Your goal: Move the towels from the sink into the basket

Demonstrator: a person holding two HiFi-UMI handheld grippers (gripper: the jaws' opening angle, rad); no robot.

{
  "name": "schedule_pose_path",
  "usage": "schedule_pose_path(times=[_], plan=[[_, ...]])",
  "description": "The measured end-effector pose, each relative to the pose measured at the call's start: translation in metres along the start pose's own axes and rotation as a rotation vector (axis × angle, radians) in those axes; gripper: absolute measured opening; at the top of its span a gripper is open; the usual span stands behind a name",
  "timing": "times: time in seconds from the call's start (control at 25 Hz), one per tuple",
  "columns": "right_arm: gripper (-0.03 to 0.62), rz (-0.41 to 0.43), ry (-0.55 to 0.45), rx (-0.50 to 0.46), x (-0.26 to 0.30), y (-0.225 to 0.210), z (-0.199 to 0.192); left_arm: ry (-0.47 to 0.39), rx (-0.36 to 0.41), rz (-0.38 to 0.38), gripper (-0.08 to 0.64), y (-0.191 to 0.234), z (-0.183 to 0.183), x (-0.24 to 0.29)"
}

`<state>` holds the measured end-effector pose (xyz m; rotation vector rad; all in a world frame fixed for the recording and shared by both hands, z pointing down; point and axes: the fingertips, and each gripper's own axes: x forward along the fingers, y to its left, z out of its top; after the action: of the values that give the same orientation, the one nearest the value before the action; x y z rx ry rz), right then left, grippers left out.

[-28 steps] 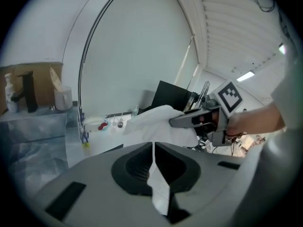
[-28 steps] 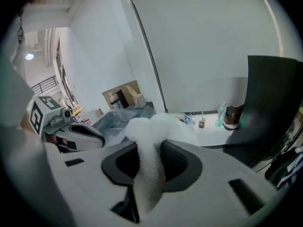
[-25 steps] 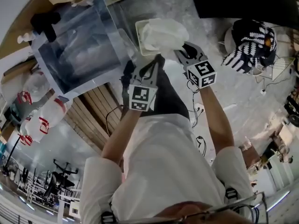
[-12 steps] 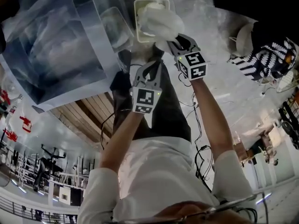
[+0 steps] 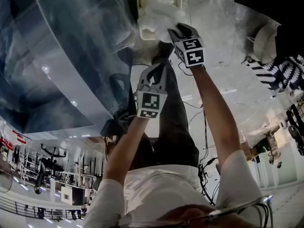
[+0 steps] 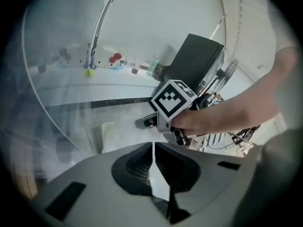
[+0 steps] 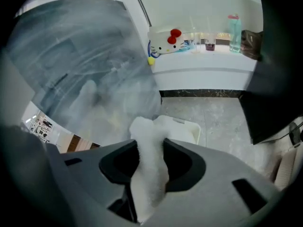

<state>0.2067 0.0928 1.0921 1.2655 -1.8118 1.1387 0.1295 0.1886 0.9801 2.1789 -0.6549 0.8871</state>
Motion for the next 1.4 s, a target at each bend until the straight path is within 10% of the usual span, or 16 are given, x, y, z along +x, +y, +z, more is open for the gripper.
schedule_pose_path(times=[0.68,1.4], plan=[[0.229,0.027,-0.005,-0.078,-0.021,0.010,-0.006,-0.006,0.010,-0.015,0.017,-0.002,0.012,0.007],[0.051,-0.014,-0.164,-0.038,-0.224,0.061,0.089,-0.047,0.105,-0.070,0.017,-0.075,0.118,-0.125]])
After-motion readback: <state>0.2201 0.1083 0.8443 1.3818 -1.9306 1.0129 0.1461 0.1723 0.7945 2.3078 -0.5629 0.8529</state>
